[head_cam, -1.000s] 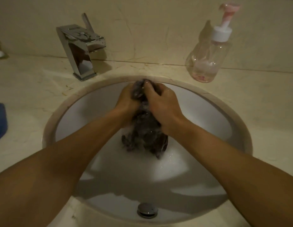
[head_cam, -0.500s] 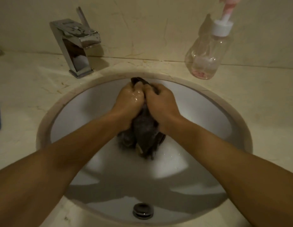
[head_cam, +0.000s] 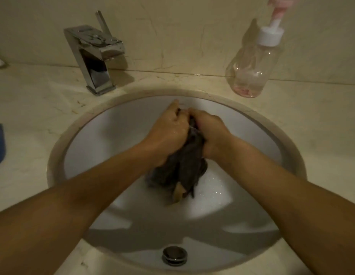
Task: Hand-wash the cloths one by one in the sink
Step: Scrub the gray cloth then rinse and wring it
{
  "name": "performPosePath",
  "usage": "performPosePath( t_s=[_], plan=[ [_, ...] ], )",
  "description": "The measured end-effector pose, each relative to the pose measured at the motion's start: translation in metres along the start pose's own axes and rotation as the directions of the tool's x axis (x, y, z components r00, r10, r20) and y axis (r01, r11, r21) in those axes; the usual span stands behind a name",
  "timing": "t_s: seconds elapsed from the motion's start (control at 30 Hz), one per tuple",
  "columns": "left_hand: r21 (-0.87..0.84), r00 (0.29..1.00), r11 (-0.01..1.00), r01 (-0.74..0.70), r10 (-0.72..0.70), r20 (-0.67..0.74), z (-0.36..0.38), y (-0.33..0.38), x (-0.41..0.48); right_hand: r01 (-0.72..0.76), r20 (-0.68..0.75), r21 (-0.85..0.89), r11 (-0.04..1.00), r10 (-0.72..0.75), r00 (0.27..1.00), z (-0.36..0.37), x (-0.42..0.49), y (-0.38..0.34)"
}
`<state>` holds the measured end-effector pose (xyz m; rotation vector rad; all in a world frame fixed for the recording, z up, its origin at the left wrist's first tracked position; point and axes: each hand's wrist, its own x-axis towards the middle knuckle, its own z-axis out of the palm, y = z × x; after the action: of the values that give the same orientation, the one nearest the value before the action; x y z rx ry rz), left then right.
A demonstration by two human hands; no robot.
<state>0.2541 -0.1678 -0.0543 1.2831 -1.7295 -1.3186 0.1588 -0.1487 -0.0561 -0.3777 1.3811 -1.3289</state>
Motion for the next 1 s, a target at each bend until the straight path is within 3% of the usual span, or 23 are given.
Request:
performPosePath(
  t_s=[0.03, 0.1, 0.17, 0.27, 0.37, 0.43, 0.53, 0.7, 0.8, 0.9, 0.97, 1.0],
  plan=[
    [-0.013, 0.998, 1.000, -0.003, 0.003, 0.058, 0.007, 0.001, -0.004, -0.007, -0.027, 0.029, 1.000, 0.008, 1.000, -0.006, 0.002, -0.006],
    [-0.015, 0.998, 1.000, 0.003, -0.001, 0.071, 0.009, 0.002, -0.002, 0.052, -0.083, -0.091, 0.994, -0.059, 0.995, -0.009, 0.003, -0.011],
    [0.012, 1.000, 1.000, 0.014, -0.013, -0.008, 0.001, 0.002, 0.006, 0.155, -0.055, -0.284, 0.946, -0.178, 0.982, -0.004, -0.004, -0.004],
    [0.057, 0.993, 0.998, 0.028, -0.022, -0.119, -0.015, 0.002, 0.018, 0.297, 0.085, -0.417, 0.859, -0.289, 0.954, 0.014, -0.019, 0.012],
    [0.051, 0.990, 0.997, -0.066, 0.072, -0.121, -0.009, 0.004, 0.010, 0.382, 0.036, -0.462, 0.801, -0.413, 0.910, 0.009, -0.011, 0.009],
    [0.049, 0.984, 0.985, -0.166, 0.169, -0.053, 0.003, 0.005, -0.004, 0.327, -0.023, -0.381, 0.865, -0.363, 0.932, -0.002, -0.001, -0.005],
    [0.082, 0.971, 0.968, -0.239, 0.236, 0.044, 0.013, 0.004, -0.013, 0.175, -0.045, -0.477, 0.862, -0.222, 0.974, -0.014, 0.005, -0.019],
    [-0.016, 0.984, 0.998, -0.053, 0.049, -0.172, -0.013, 0.001, 0.020, 0.230, 0.040, -0.249, 0.941, -0.228, 0.973, 0.008, -0.004, 0.008],
    [-0.073, 0.994, 0.997, -0.016, 0.008, -0.106, -0.004, 0.001, 0.008, 0.142, 0.041, -0.160, 0.977, -0.137, 0.990, 0.005, 0.003, 0.005],
    [-0.055, 0.996, 0.997, -0.047, 0.051, 0.076, 0.016, 0.005, -0.010, 0.120, -0.033, -0.498, 0.859, -0.157, 0.987, -0.009, 0.013, -0.021],
    [-0.044, 0.997, 0.998, -0.034, 0.037, 0.070, 0.014, 0.003, -0.001, 0.135, -0.034, -0.631, 0.764, -0.202, 0.979, -0.010, 0.014, -0.025],
    [-0.027, 1.000, 1.000, -0.014, 0.015, 0.028, 0.009, 0.002, 0.006, 0.184, 0.003, -0.607, 0.773, -0.229, 0.973, -0.007, 0.008, -0.021]
  ],
)
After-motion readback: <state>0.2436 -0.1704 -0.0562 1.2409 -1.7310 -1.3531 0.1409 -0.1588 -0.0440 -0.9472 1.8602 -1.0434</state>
